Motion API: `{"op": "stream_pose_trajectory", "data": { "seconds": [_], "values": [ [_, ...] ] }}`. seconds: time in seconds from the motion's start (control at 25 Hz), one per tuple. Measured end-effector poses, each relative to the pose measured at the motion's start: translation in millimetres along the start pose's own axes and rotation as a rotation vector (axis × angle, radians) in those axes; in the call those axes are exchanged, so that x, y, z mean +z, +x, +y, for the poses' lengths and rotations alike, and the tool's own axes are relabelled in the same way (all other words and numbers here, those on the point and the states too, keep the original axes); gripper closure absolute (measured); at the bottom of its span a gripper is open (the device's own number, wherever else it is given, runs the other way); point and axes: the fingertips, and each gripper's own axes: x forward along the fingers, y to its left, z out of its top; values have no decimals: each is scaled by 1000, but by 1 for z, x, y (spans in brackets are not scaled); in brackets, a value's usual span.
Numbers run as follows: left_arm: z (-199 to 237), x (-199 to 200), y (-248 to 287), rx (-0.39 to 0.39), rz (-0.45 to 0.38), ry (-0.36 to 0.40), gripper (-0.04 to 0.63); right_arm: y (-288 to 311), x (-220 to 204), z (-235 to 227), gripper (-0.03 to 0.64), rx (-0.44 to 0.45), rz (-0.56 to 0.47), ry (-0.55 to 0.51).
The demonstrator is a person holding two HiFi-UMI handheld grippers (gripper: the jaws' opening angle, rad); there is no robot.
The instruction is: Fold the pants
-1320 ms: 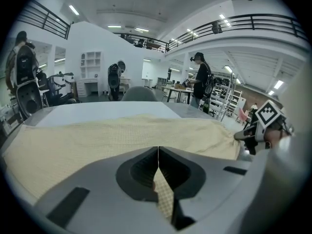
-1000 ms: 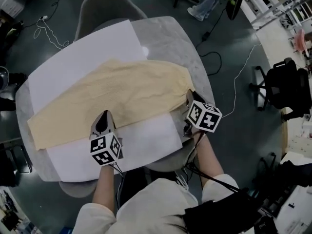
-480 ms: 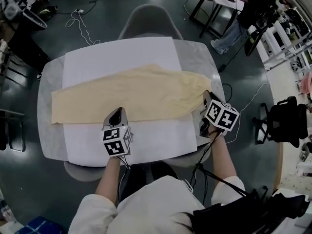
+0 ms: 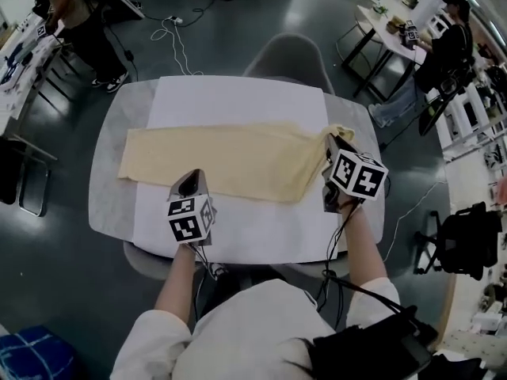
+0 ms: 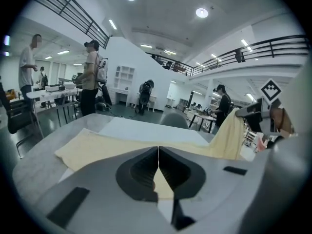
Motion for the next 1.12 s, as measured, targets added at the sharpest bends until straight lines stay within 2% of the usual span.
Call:
{"op": "stream_pose_trajectory", "data": {
  "seconds": [0.28,0.68,0.92,1.12],
  "values": [
    [67,21,-36,98,-38,-31,586,24,29,103,586,137,-19,-103],
    [159,27,-88,255,-71,-112,586,63,50,243,586,320,-15,-235],
    [224,18,-121,345,-89,-179,586,87,39,350,586,429,6,-326],
    [267,2,-150,407,-88,-219,586,106,11,461,586,550,19,-442]
  ]
}}
